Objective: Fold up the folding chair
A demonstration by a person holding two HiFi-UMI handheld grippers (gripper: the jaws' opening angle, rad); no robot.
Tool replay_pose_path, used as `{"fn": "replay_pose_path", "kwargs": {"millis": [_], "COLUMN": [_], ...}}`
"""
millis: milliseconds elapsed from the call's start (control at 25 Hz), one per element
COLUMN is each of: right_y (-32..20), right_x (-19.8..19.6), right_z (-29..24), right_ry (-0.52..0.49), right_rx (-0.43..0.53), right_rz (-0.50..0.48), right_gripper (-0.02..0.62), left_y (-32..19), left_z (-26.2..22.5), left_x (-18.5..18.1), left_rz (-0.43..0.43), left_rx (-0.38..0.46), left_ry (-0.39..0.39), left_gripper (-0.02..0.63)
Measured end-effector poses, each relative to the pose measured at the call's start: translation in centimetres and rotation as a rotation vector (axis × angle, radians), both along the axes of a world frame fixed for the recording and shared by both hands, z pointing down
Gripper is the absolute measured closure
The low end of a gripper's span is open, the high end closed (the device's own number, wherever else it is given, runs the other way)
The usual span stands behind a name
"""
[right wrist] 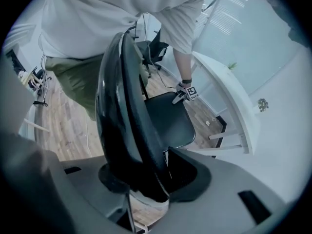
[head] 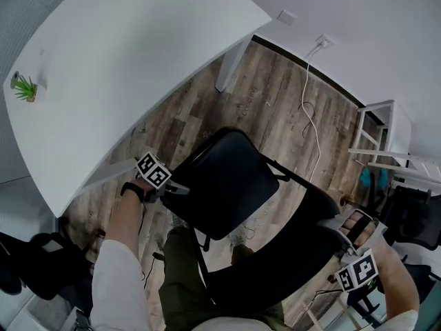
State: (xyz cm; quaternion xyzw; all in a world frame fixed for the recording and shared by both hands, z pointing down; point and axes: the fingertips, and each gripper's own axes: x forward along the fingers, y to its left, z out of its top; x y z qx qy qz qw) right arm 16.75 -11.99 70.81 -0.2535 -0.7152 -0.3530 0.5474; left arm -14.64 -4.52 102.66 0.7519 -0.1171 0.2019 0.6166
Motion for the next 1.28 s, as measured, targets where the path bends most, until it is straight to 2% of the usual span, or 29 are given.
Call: {"fn": "replay_pose_path", "kwargs": {"millis": [120, 320, 960, 1160, 1280], "right_y": [-0.6, -1.1, 2.1, 3.3, 4.3], "right_x": [-1.8, -3.0, 1.1, 2.3, 2.7], "right_z": [-1.5, -3.8, -7.7, -8.4, -8.6], "right_ry": [-0.028, -0.046, 0.011, 0.017, 0.015], "right_rx": [-0.039, -0.088, -0.106, -0.089, -0.079], "right_rz": [0.047, 0.102, 0.140, 0.128, 0.113], "right_gripper": [0.411, 0.416, 0.419, 0.416, 0.416], "left_y": [0.1, -0.1, 5.2, 7.5, 8.7], "left_z": [-2.1, -7.0, -16.5, -18.8, -19.5], "left_x": [1.0, 4.3, 14.7, 17.5, 18.4], "left_rz": [-0.005, 0.056, 0.147, 0.127, 0.115], "left_rx": [0.016, 0.056, 0.116, 0.134, 0.152], "left_ry": [0.002, 0.001, -0.042, -0.030, -0.053], "left_gripper": [0.318, 0.293, 0.222, 0.208, 0.192]}}
